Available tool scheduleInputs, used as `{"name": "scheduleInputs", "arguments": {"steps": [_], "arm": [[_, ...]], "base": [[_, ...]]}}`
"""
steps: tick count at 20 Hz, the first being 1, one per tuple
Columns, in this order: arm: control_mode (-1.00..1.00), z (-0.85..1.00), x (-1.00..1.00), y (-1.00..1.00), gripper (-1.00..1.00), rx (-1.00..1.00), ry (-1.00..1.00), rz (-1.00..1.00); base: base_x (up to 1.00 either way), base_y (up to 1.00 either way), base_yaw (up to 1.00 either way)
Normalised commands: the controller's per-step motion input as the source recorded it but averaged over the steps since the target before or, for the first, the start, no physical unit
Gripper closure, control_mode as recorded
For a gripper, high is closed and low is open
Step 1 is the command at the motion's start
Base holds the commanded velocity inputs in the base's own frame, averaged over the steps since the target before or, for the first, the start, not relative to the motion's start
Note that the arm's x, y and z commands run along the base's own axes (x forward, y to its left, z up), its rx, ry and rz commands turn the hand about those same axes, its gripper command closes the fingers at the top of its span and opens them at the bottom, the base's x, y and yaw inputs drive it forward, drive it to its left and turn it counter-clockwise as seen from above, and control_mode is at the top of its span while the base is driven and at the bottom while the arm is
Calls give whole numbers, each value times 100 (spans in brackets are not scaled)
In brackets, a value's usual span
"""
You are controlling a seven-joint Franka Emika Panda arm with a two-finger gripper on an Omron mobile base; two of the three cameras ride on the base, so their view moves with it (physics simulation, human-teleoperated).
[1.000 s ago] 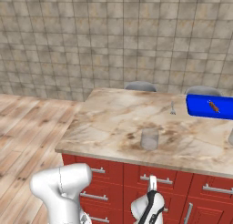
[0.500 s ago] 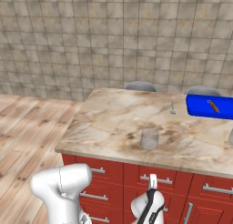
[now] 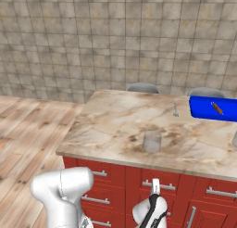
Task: Take the tongs from the drawer on the right and place them on the dining counter next to the tray containing the kebab skewer.
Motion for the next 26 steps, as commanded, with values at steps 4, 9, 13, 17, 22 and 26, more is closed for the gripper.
{"name": "scheduleInputs", "arguments": {"steps": [4,9,13,17,22,26], "arm": [[-100,0,-65,-8,100,0,0,-6],[-100,0,-75,-13,100,0,1,-8],[-100,0,-67,-11,100,0,1,-8],[-100,0,-60,-8,100,0,2,-7],[-100,0,-54,-7,100,0,2,-6],[-100,0,-46,-4,100,0,1,-5]], "base": [[0,0,0],[0,0,0],[0,0,0],[0,0,0],[0,0,0],[0,0,0]]}}
